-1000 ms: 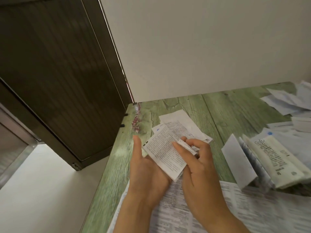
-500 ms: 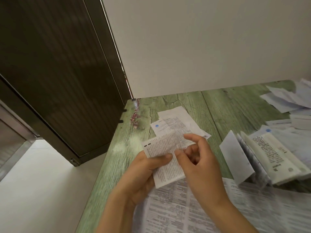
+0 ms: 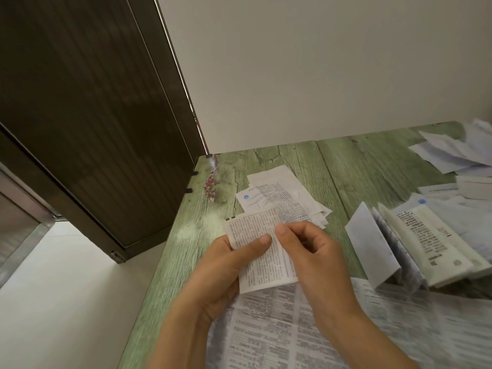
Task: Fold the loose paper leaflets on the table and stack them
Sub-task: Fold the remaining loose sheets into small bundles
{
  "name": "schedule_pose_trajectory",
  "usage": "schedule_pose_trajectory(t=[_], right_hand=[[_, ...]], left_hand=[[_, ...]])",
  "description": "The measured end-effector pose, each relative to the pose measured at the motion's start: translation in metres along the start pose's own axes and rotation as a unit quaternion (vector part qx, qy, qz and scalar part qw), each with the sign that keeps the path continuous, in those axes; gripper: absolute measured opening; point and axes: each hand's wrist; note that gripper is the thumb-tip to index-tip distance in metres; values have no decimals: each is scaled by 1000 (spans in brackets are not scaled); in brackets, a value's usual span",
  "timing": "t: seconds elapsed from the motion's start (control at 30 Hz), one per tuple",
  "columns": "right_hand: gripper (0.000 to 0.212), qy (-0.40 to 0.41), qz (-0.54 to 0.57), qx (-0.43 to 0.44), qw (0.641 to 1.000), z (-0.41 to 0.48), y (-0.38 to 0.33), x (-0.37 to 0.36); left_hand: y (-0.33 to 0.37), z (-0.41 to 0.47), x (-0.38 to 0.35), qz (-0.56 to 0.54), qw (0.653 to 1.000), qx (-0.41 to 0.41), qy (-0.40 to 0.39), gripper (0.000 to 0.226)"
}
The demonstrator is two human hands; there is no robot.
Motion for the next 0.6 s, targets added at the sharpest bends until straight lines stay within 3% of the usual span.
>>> schedule_pose_trajectory(t=[0.3, 0.5, 0.6], right_hand=[[13, 80, -11, 74, 994, -4, -5, -2], [10, -14, -112, 72, 991, -5, -2, -2], [11, -42, -95, 25, 994, -5, -1, -2]], left_hand=[[0, -1, 1, 72, 997, 32, -17, 30], [0, 0, 0, -2, 1000, 24, 11, 28], [1, 1, 2, -11, 999, 24, 35, 25]])
Point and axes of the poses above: each hand's wrist, its own z-axis towards the middle knuckle, its own x-axis out of the back of the hand, y = z × x, and after that the axes turned 6 degrees about x, right-handed
